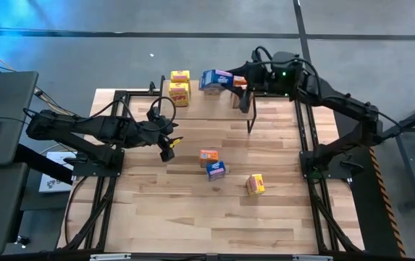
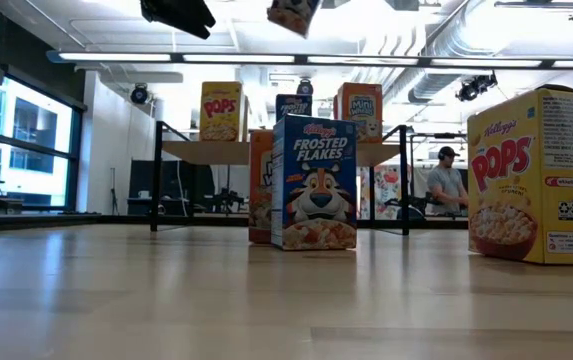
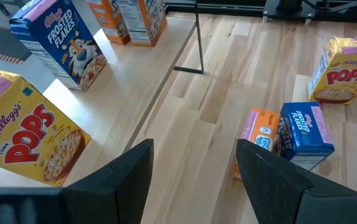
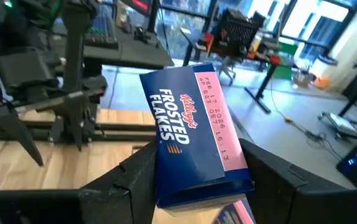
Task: Stack cereal on shelf
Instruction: Put the bottom blue cereal box on the shelf aligned with the other blue cereal box
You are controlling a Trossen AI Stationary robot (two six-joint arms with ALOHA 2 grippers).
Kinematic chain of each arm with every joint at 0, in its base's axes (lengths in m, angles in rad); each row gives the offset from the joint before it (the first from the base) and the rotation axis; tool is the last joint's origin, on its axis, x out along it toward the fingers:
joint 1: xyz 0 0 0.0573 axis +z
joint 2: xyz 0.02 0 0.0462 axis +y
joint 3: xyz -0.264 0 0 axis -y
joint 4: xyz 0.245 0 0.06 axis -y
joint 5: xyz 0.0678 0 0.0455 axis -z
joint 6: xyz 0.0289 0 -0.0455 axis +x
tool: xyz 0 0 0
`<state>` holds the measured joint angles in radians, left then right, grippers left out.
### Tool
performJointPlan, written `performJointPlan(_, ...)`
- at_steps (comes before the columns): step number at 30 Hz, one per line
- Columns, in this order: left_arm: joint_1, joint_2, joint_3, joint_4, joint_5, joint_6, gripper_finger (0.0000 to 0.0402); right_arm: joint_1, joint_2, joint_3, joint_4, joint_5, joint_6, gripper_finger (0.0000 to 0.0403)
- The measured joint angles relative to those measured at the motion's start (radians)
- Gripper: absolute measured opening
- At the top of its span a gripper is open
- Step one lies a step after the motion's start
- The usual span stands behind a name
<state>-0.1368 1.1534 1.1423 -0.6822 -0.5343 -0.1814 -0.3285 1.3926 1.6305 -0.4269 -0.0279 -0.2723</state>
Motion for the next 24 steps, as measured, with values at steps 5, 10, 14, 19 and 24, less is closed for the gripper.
performJointPlan(5, 0.0, 0.0, 0.0, 0.0, 0.0, 0.0, 0.0221, -0.037, 0.042, 0.061, -0.064, -0.054, -0.004, 0.019)
performJointPlan(10, 0.0, 0.0, 0.0, 0.0, 0.0, 0.0, 0.0221, -0.07, 0.107, 0.097, -0.128, -0.097, -0.01, 0.019)
performJointPlan(14, 0.0, 0.0, 0.0, -0.001, -0.012, -0.008, 0.0221, -0.086, 0.16, 0.111, -0.162, -0.1, -0.024, 0.019)
performJointPlan(19, 0.019, 0.0, 0.0, 0.0, -0.121, -0.026, 0.0221, -0.104, 0.219, 0.131, -0.183, -0.102, -0.025, 0.019)
performJointPlan(24, 0.079, 0.0, 0.0, -0.001, -0.127, -0.026, 0.0221, -0.126, 0.258, 0.132, -0.186, -0.146, -0.042, 0.019)
